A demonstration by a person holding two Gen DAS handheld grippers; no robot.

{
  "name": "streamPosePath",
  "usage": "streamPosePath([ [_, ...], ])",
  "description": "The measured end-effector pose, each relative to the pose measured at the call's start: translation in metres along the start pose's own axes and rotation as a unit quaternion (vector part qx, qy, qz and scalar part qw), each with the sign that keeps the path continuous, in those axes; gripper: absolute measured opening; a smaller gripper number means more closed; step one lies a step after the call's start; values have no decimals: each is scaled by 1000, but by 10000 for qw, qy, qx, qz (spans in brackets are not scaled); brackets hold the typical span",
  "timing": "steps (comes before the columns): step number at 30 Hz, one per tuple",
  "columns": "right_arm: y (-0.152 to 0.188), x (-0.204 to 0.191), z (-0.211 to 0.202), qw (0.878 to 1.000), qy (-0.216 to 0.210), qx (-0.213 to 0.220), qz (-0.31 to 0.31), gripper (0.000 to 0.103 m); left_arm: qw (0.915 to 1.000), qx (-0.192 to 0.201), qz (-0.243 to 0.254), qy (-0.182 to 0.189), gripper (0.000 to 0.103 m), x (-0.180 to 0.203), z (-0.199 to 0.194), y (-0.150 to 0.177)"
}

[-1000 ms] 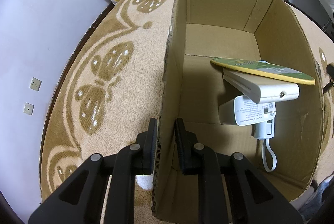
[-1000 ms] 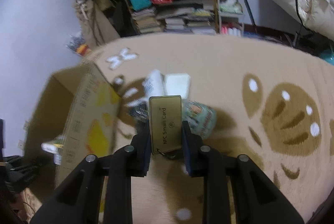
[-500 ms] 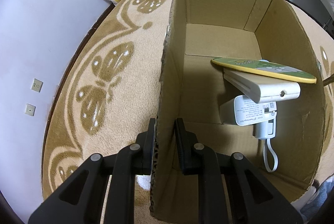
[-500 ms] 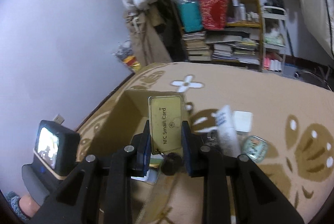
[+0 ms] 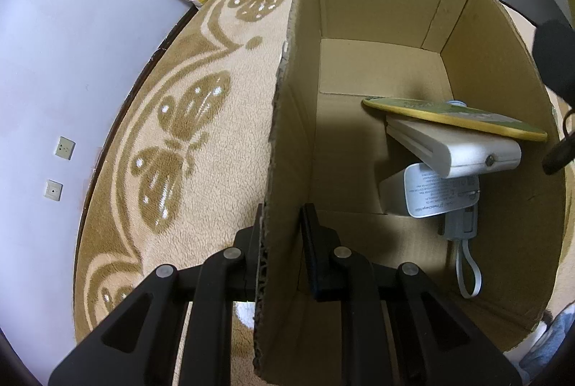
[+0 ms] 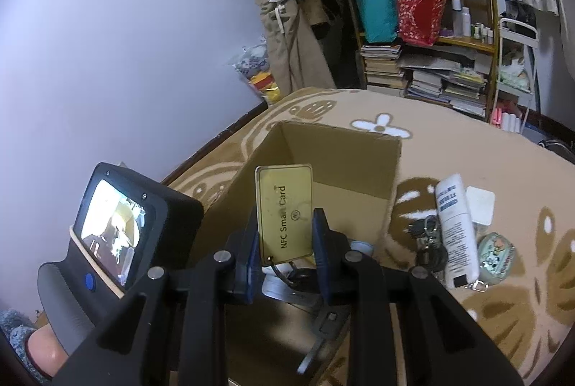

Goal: Organize rigid objects
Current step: 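Carry the NFC card keychain into the box with the right tool and release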

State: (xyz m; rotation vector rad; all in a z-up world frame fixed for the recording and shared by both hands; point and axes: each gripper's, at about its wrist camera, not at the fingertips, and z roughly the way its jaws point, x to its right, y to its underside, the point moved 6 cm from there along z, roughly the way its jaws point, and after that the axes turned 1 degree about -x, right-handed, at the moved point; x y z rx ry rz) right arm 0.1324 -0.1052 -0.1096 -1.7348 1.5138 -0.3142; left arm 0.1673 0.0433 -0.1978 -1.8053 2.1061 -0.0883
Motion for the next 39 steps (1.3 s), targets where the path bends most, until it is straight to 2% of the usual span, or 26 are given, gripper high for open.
streamPosePath([
  [9,8,13,16,9993,-99,-235,259,28,10000,-1,-7,3,18,0,0,0],
  [14,13,18,24,9988,-10,-359,334,28,10000,-1,-4,2,18,0,1,0],
  [29,11,22,20,9987,176,-251,405,30,10000,7,55,-79,18,0,1,-1],
  [31,8,27,12,9986,175,-161,473,35,10000,8,52,-74,18,2,1,-1],
  [33,5,33,5,9983,180,-49,560,48,10000,10,58,-79,18,1,1,-1],
  [34,4,35,3,9981,187,10,593,50,10000,8,53,-78,18,2,1,-1],
  [38,0,51,-5,9967,417,123,686,69,10000,10,55,-76,18,1,1,-1],
  [39,0,56,-7,9962,506,126,700,69,10000,9,57,-79,18,1,1,-1],
])
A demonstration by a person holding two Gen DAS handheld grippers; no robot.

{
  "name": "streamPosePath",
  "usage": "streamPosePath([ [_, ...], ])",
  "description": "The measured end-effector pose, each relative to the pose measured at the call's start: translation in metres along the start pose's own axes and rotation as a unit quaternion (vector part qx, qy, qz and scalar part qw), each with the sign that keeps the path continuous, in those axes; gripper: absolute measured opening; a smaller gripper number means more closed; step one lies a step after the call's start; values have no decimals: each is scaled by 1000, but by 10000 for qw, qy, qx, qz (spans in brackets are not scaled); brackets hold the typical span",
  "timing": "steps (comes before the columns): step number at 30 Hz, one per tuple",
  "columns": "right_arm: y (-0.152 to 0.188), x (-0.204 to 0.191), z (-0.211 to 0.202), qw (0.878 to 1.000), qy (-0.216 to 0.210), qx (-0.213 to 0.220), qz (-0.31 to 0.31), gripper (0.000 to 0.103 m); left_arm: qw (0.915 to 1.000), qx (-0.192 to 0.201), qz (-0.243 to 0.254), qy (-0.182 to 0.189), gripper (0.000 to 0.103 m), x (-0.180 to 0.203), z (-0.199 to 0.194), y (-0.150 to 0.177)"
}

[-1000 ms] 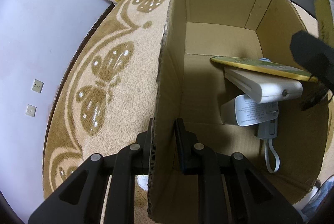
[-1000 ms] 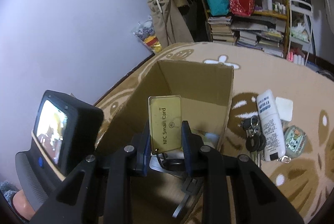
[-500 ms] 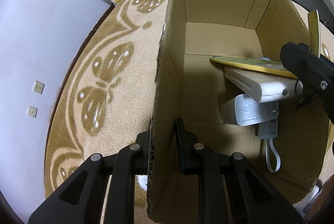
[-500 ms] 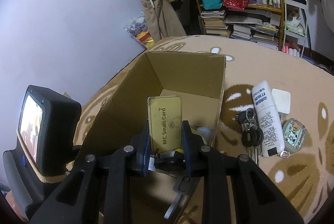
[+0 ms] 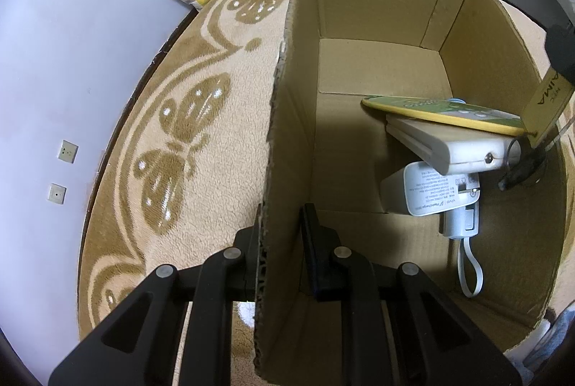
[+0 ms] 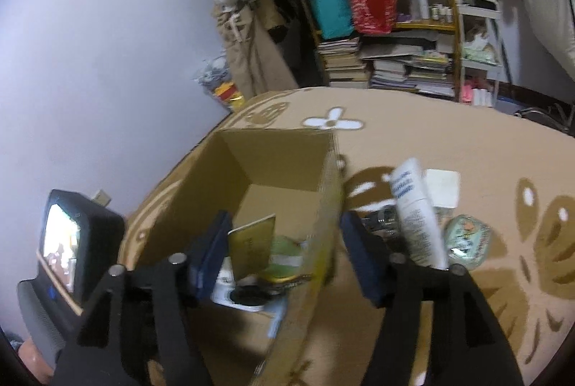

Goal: Organize rigid objects
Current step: 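Carry the NFC card keychain into the box with the right tool and release, then move the right tool back and grasp the green Cheers case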

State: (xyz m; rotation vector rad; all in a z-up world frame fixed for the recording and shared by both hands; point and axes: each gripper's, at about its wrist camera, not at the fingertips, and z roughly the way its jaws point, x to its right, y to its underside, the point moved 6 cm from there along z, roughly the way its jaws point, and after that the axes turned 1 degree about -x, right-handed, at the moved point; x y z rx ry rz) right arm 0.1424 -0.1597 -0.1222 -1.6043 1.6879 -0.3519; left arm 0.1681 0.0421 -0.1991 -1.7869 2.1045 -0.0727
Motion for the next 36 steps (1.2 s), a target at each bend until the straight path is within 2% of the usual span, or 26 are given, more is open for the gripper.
streamPosePath([
  [2,-2,9,1,9999,156,4,67,71,10000,1,2,-3,18,0,-1,0],
  [6,-5,33,1,9988,415,45,252,84,10000,2,4,-3,18,1,-1,-1],
  [7,-5,38,1,9985,478,45,278,85,10000,1,2,-2,18,1,-1,-1],
  [10,-4,55,5,9970,676,-20,374,85,10000,1,4,-3,18,1,-1,-1],
  [15,-1,72,7,9962,580,-112,637,85,10000,-4,0,0,18,1,-1,-1],
  [22,0,95,6,9931,820,-34,840,85,10000,2,0,14,18,1,-2,-3],
  [27,1,129,12,9874,1040,-5,1194,85,10000,5,-2,19,18,1,-2,-2],
  [36,11,184,28,9749,1386,-222,1727,85,10000,4,18,0,18,1,-2,-2],
])
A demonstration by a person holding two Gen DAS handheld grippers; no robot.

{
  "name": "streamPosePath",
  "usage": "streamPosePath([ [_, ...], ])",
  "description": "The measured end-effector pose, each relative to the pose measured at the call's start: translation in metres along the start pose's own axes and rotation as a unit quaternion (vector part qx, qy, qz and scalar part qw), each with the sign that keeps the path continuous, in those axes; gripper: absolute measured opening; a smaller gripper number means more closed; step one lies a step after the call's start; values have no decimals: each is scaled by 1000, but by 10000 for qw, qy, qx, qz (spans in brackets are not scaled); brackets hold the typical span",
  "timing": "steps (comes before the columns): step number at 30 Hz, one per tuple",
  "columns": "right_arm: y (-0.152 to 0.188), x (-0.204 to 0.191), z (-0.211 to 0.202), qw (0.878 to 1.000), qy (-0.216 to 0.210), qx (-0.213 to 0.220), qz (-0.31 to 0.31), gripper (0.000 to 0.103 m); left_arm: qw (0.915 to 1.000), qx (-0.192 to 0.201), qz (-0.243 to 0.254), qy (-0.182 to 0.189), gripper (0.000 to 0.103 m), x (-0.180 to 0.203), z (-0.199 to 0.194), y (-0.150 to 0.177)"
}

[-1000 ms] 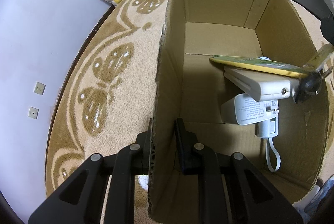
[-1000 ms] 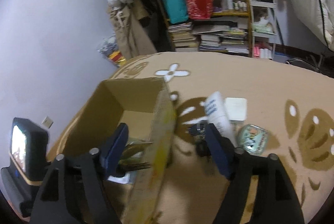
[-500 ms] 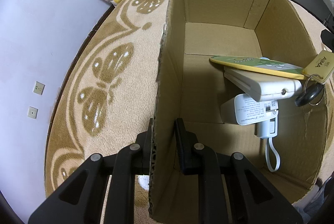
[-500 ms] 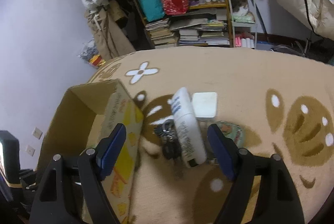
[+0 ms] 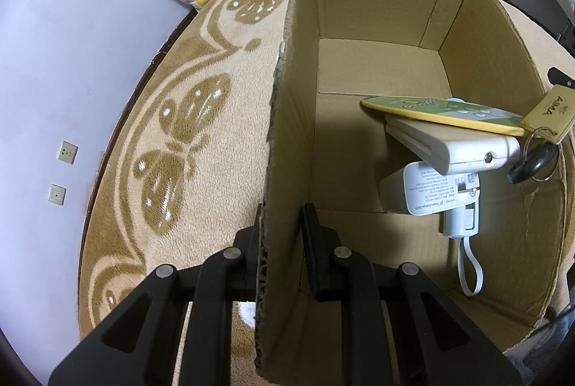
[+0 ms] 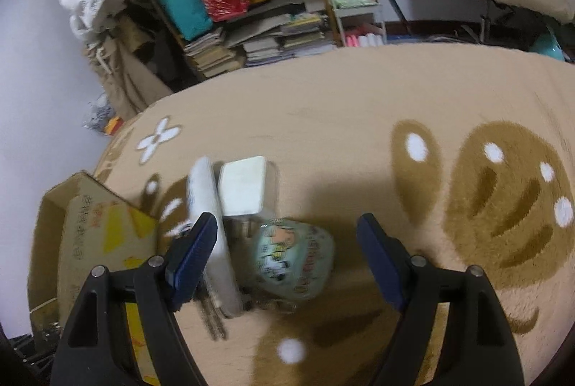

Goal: Organize rigid objects
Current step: 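Move the right tool back and grasp the green Cheers case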

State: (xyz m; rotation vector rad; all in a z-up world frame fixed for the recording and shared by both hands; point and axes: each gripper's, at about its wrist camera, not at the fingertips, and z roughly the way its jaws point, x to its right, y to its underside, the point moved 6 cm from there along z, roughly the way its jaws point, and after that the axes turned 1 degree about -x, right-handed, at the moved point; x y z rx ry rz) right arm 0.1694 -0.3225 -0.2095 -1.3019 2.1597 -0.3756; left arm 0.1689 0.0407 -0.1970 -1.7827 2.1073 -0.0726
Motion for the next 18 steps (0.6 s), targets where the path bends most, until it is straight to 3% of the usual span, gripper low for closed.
streamPosePath([
  [11,12,3,30,9991,183,-347,-136,85,10000,-4,15,-18,18,1,1,0],
  [18,23,-2,32,9975,444,-445,-314,75,10000,-2,20,-23,18,1,1,0],
])
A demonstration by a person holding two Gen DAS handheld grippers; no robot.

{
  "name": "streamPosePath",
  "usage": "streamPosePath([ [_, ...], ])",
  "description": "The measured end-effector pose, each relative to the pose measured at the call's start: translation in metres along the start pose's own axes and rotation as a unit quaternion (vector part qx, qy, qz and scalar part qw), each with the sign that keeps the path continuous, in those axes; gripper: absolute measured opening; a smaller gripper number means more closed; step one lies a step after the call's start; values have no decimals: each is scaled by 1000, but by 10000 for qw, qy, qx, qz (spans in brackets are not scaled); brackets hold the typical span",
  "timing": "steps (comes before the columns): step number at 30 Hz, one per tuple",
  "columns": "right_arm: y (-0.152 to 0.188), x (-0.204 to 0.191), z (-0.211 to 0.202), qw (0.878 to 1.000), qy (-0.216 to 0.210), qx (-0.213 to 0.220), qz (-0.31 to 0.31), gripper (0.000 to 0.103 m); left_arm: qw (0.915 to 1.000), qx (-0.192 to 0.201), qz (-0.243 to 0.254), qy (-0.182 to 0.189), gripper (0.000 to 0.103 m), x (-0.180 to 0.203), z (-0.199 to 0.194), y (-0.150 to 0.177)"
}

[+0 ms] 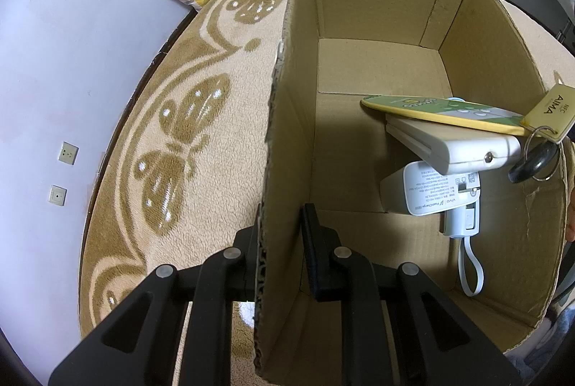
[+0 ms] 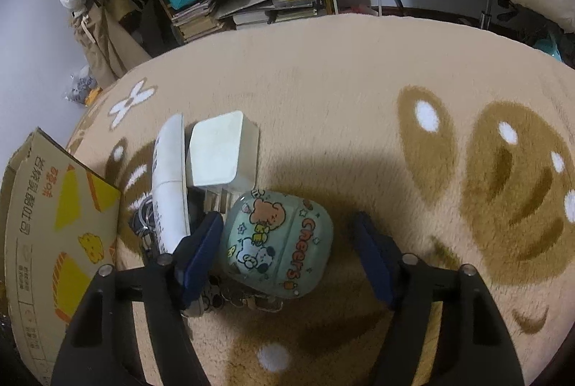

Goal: Organize rigid objects
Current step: 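Move the right tool back and grasp the green Cheers case, then carry the green case into the box with the right tool and release it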

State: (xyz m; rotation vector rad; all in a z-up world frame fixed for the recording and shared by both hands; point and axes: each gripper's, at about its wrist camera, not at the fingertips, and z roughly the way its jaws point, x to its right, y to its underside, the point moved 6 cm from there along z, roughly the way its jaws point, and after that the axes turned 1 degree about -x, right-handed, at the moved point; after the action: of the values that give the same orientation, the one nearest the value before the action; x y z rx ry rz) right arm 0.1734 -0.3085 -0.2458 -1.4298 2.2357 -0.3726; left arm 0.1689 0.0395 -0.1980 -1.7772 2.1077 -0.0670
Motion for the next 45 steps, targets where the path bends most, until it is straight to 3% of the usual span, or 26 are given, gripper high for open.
streamPosePath([
  [5,9,-4,-1,9987,429,-15,-284,64,10000,1,-1,4,18,1,0,0],
  [15,8,-12,-22,9980,463,162,-399,64,10000,1,-6,11,18,1,0,1],
  [19,-1,-22,-38,9987,140,339,-366,64,10000,-2,-3,13,18,1,1,1],
  [23,-13,-41,-63,9967,-447,568,-371,64,10000,-2,3,8,18,1,1,1],
  [30,-26,-98,-114,9811,-1414,968,-893,64,10000,-4,0,6,18,1,1,1],
  [36,-18,-139,-125,9708,-1662,950,-1444,64,10000,-1,4,8,18,2,0,1],
  [45,-4,-170,-125,9613,-1956,697,-1808,64,10000,-5,-5,16,18,2,1,1],
])
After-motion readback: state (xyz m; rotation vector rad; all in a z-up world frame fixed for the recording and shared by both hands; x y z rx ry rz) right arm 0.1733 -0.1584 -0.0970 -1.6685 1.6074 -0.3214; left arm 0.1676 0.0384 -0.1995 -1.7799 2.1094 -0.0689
